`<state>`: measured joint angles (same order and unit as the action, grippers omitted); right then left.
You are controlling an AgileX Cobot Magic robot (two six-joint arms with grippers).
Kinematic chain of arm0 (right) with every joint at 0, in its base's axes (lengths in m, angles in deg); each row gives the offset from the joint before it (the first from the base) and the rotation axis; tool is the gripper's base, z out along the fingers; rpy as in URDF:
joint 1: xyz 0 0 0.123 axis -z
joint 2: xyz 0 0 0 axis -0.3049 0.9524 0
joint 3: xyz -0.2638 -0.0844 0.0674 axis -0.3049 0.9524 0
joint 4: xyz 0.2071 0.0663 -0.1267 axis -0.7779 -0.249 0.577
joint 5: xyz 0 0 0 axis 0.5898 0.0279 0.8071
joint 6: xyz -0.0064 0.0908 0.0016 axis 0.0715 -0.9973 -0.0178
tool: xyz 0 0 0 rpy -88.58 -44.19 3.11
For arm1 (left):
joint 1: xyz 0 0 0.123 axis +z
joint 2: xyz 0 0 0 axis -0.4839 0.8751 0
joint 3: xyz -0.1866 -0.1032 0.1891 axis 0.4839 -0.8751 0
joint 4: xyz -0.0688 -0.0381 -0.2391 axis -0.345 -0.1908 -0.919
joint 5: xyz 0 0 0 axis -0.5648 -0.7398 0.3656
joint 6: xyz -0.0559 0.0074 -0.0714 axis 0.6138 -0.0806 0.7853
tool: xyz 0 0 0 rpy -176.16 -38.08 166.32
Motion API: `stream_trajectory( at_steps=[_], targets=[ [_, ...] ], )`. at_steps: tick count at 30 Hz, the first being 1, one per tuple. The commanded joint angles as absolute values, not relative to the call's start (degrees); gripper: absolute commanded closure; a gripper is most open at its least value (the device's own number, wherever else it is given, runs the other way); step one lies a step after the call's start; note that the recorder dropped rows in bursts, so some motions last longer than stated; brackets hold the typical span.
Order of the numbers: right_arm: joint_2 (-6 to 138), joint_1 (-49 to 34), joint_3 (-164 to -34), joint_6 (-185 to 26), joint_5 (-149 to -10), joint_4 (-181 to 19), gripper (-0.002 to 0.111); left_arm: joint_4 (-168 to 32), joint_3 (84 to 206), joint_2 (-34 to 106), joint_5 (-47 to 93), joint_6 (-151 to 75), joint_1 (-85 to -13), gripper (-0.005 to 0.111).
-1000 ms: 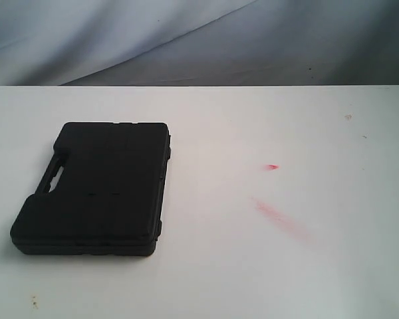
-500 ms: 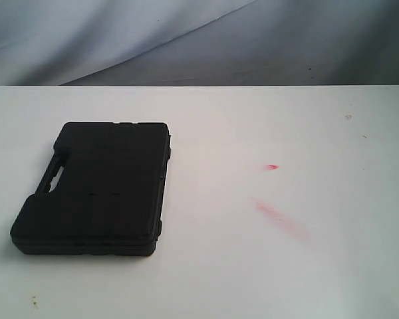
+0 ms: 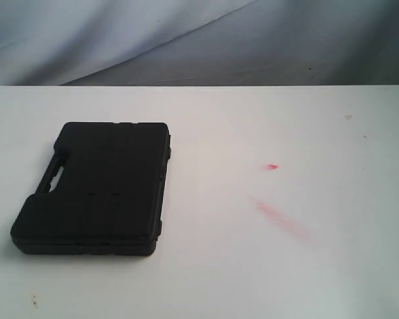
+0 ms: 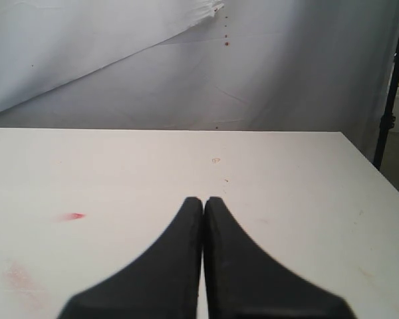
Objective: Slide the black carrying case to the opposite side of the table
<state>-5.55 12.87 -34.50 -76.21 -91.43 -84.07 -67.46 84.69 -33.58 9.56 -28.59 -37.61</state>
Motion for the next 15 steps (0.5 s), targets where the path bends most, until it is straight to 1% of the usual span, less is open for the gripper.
stream_trajectory(
  at_steps=[1,15],
  targets=[
    [-5.89,13.18,-34.35,-76.12,-91.62,-84.23,0.108,-70.32,84.43,-33.78,8.19,-37.59,-37.51,0.107],
    [-5.89,13.18,-34.35,-76.12,-91.62,-84.23,0.108,-70.46,84.43,-33.78,8.19,-37.44,-37.51,0.107]
  ],
)
